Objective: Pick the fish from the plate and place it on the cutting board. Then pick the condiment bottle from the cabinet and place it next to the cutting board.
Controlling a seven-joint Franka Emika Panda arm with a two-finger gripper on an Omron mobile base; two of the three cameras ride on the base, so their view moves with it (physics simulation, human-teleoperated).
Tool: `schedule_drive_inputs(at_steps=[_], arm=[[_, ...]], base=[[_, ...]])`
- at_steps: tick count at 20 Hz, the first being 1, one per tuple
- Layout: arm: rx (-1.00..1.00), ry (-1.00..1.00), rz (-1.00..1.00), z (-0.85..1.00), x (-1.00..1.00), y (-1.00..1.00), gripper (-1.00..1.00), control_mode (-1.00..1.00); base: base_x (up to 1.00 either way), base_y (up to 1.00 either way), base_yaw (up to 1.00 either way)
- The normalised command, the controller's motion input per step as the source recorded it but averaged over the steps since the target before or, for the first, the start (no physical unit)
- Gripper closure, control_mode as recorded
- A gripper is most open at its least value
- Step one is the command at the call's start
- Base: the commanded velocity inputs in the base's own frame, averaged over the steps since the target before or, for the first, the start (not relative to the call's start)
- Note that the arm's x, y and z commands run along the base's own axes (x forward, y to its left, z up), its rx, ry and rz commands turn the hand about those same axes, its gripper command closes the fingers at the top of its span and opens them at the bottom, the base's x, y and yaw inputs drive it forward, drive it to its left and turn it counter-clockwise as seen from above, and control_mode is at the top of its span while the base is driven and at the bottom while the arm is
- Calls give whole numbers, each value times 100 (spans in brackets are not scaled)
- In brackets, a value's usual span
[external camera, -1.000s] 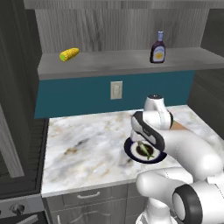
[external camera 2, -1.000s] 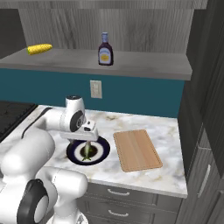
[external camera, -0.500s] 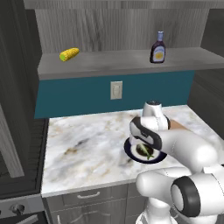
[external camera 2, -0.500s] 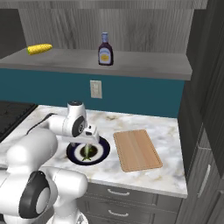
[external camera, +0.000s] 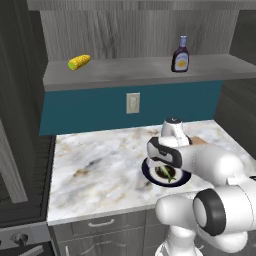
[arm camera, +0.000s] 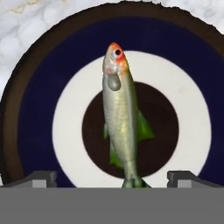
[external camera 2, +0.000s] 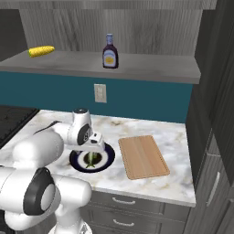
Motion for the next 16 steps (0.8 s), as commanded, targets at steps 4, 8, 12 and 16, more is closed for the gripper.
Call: schedule_drive_inputs(at_steps=[4, 8, 12, 16], arm=[[0, 0, 0, -11, 17, -5, -100, -100], [0, 0, 0, -5, 16, -8, -100, -100], [0, 0, 0, -6, 16, -4, -100, -100], [0, 0, 0, -17, 13, 0, -100, -100]], base=[[0, 0, 0], [0, 0, 0], [0, 0, 0], [0, 0, 0]])
